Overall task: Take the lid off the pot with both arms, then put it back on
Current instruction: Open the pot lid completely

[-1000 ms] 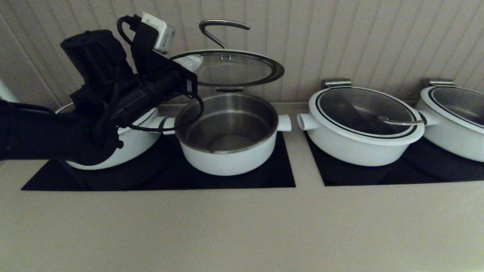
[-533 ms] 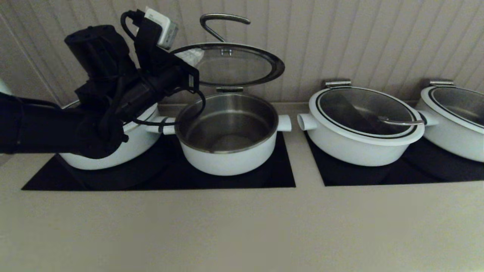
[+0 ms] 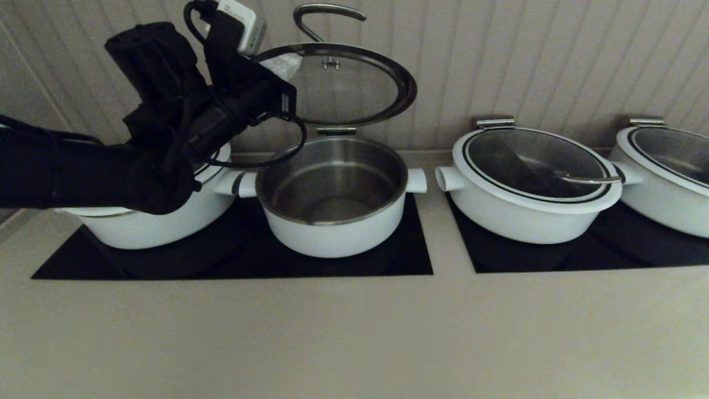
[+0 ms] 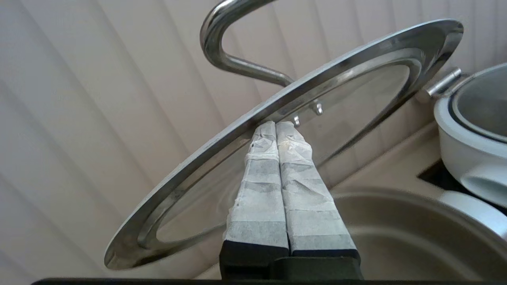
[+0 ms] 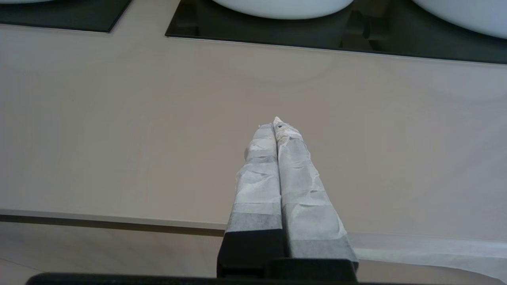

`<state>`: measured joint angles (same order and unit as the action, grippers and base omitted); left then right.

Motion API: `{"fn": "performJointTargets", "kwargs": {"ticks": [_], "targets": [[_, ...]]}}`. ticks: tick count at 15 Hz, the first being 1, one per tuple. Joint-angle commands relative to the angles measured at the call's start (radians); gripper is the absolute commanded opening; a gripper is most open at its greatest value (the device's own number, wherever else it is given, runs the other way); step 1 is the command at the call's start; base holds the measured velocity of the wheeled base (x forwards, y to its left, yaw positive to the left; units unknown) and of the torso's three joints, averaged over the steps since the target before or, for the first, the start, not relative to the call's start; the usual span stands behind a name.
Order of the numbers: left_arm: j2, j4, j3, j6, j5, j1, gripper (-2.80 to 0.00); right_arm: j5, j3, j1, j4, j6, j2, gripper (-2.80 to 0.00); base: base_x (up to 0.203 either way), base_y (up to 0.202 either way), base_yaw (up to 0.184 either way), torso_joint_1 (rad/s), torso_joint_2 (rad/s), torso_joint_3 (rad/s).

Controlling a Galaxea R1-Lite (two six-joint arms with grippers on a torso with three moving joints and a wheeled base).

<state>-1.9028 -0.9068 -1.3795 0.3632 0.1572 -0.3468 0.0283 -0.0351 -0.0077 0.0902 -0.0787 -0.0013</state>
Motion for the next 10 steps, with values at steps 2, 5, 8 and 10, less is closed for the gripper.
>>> {"fn": "performJointTargets", "kwargs": {"ticks": [2,5,8,10], "targets": [[-0.033,-0.006,-0.07,0.003,-0.001,0.001,-2.8,0.001,0.0,0.0,0.0,-0.001,0.002,-2.8,0.0,0.0,0.0,0.0,0.0,0.0],[-0.044,-0.006,-0.095,0.022,-0.013,0.002,-2.8,0.001,0.0,0.0,0.0,-0.001,0.001,-2.8,0.0,0.0,0.0,0.0,0.0,0.0],[-0.041,-0.006,-0.093,0.023,-0.013,0.002,-2.8,0.001,0.0,0.0,0.0,-0.001,0.003,-2.8,0.0,0.0,0.0,0.0,0.0,0.0],[-0.041,-0.006,-0.092,0.022,-0.015,0.003,-2.8,0.001,0.0,0.0,0.0,-0.001,0.001,-2.8,0.0,0.0,0.0,0.0,0.0,0.0]]}}
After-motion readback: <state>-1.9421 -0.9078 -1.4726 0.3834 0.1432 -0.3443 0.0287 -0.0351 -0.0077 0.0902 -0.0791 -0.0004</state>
